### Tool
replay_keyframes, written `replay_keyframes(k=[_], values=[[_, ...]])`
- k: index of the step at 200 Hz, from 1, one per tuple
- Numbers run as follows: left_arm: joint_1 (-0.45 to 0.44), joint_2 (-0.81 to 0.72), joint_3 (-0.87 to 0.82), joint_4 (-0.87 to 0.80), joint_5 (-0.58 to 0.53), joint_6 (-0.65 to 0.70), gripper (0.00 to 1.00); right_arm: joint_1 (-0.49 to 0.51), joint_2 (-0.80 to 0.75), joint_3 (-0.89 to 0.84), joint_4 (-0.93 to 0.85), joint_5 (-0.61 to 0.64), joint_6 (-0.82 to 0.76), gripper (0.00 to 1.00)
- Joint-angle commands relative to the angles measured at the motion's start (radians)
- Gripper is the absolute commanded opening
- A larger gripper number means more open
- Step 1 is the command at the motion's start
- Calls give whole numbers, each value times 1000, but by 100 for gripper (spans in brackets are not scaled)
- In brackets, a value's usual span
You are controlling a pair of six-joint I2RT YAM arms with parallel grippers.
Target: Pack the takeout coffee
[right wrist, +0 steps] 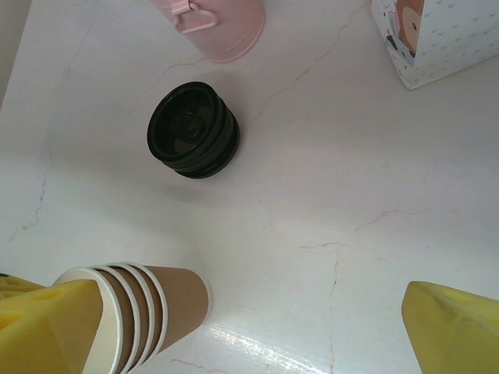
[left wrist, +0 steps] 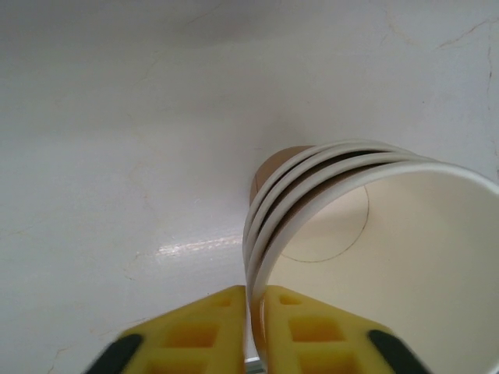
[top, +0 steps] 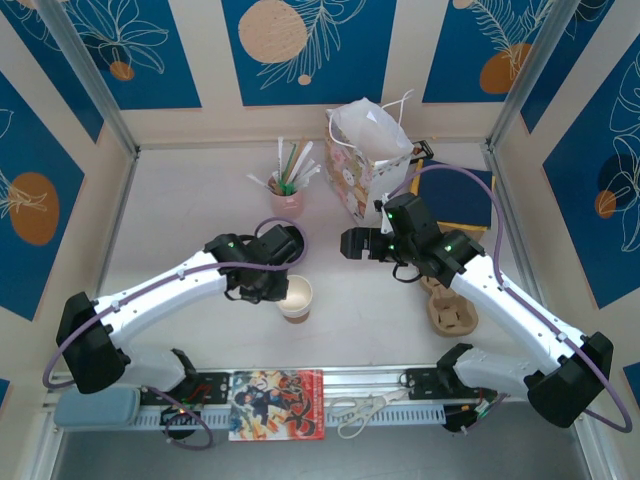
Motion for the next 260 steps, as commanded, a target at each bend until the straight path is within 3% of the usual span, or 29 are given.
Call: replay_keyframes(k=[1,44,150,179,260], values=[[-9,-3,31,-21,-8,14,7,7,8,10,-12,12,8,99],[-7,-6,51,-55,-39,18,0,7,9,11,-13,10,4,99],[114,-128,17,-81,-18,77,0,22,21,22,-14,4,8,99],[130,-132,49,-137,-61,104,0,28,40,33,-12,3,10,99],[303,-193,24,-201,-61,225,0,51,89,67,-4,3,5,99]])
